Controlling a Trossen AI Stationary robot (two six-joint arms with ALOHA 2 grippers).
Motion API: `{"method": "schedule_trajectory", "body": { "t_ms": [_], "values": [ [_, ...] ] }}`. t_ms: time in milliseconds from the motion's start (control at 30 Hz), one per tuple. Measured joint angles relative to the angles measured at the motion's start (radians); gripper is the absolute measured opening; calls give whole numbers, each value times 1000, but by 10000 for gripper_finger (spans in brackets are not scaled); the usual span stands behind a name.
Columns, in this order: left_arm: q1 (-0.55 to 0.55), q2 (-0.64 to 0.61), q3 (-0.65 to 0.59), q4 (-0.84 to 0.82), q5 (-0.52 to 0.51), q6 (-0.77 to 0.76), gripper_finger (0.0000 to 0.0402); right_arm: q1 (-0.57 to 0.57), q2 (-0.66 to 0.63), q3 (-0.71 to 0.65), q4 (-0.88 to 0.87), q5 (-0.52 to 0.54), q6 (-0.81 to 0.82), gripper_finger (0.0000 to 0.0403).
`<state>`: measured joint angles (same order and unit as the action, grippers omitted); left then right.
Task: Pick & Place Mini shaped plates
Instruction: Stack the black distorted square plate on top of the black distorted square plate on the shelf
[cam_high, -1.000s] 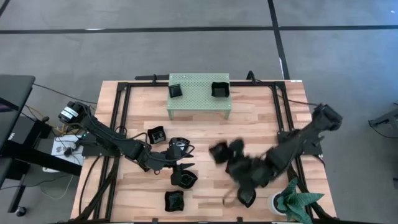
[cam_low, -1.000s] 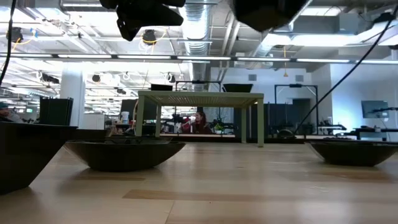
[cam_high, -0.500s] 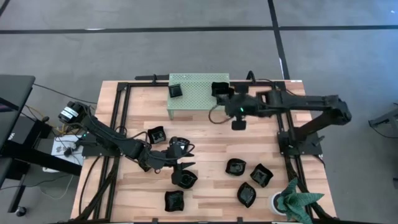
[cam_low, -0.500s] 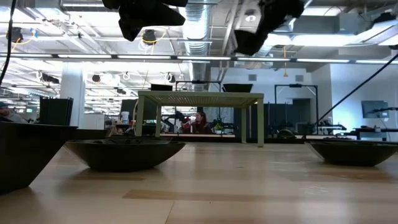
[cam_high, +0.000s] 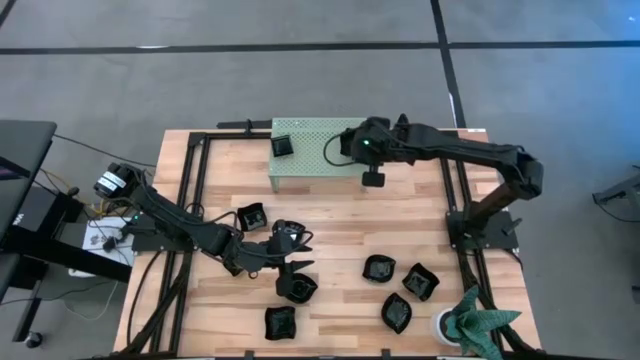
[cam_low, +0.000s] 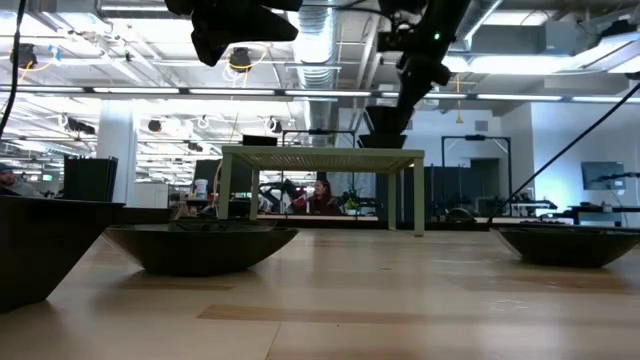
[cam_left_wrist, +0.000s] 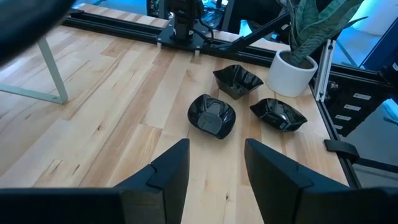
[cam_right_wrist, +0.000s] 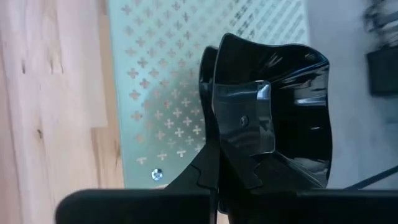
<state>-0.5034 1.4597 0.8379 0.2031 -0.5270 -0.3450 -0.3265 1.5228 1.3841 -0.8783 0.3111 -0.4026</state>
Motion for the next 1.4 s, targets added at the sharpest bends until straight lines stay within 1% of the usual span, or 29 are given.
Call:
{"method": "schedule_trajectory", "body": {
  "t_ms": [300, 500, 567, 800, 967, 1033, 1100, 1167, 1200, 1333, 1400],
  "values": [
    [0, 0, 0, 0, 0, 0, 156, -3, 2, 0, 9, -1, -23, 0],
    [0, 0, 0, 0, 0, 0, 156, -4, 3, 0, 50, 0, -26, 4],
    [0, 0, 0, 0, 0, 0, 156, -7, 3, 0, 44, 0, -25, 13],
    [0, 0, 0, 0, 0, 0, 156, -27, 3, 0, 46, 3, 9, 68],
    [0, 0, 0, 0, 0, 0, 156, -8, 3, 0, 44, 2, 59, 88],
    [0, 0, 0, 0, 0, 0, 156, 21, 3, 0, 38, -9, 105, 92],
    [-1, 0, 0, 0, 7, -1, 156, 68, 1, 0, 23, -46, 141, 92],
    [-8, 0, 0, 1, 42, 13, 156, 134, -7, 1, -11, -36, 172, 92],
    [-16, 0, 0, 5, 59, 27, 156, 172, -10, 10, -35, -5, 176, 92],
    [-55, 0, 0, 82, 71, 34, 156, 345, -29, 64, -112, 193, 192, 92],
    [-74, 4, 0, 153, 71, 39, 156, 433, -35, 101, -171, 219, 236, 92]
  ]
}}
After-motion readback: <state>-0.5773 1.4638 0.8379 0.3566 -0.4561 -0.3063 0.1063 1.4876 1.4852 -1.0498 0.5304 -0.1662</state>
